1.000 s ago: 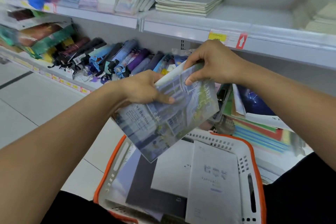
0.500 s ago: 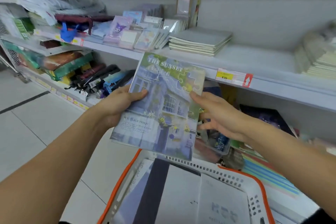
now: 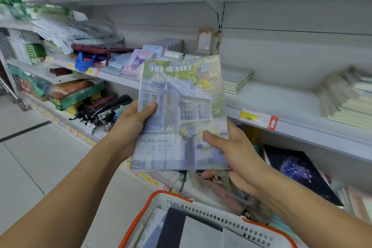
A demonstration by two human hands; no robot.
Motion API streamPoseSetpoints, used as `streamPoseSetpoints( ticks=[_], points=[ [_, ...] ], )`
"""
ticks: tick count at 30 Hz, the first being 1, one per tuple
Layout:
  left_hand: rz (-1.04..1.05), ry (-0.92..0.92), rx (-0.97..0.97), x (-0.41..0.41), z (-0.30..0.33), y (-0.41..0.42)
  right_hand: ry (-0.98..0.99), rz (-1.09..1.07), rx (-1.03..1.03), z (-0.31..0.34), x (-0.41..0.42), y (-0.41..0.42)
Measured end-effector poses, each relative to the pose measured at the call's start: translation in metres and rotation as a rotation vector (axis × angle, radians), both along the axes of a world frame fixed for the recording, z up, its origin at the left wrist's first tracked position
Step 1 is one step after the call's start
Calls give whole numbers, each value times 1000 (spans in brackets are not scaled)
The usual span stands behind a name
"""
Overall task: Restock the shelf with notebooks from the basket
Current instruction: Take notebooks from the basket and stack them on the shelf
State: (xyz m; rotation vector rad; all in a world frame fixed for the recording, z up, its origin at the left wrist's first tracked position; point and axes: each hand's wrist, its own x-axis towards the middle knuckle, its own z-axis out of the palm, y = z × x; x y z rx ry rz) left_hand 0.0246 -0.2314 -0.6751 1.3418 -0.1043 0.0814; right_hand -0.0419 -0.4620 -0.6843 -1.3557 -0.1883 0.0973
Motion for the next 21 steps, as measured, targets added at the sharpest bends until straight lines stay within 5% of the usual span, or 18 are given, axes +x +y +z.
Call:
streamPoseSetpoints(
  ticks=[3,7,11,15,21],
  points=[
    [34,10,85,1,26,-15,89,-105,109,26,27,-15],
    [49,23,-50,3,36,-26,242,-248,288,75,114,-35],
    [59,119,-48,4,28,-24,302,-304,213,98,184,-43],
    [82,177,-86,8,24,-19,337,-423,-86,101,207,-46],
    [107,167,-51,14,17,-6,175,-536,-918,77,217,-49]
  ],
)
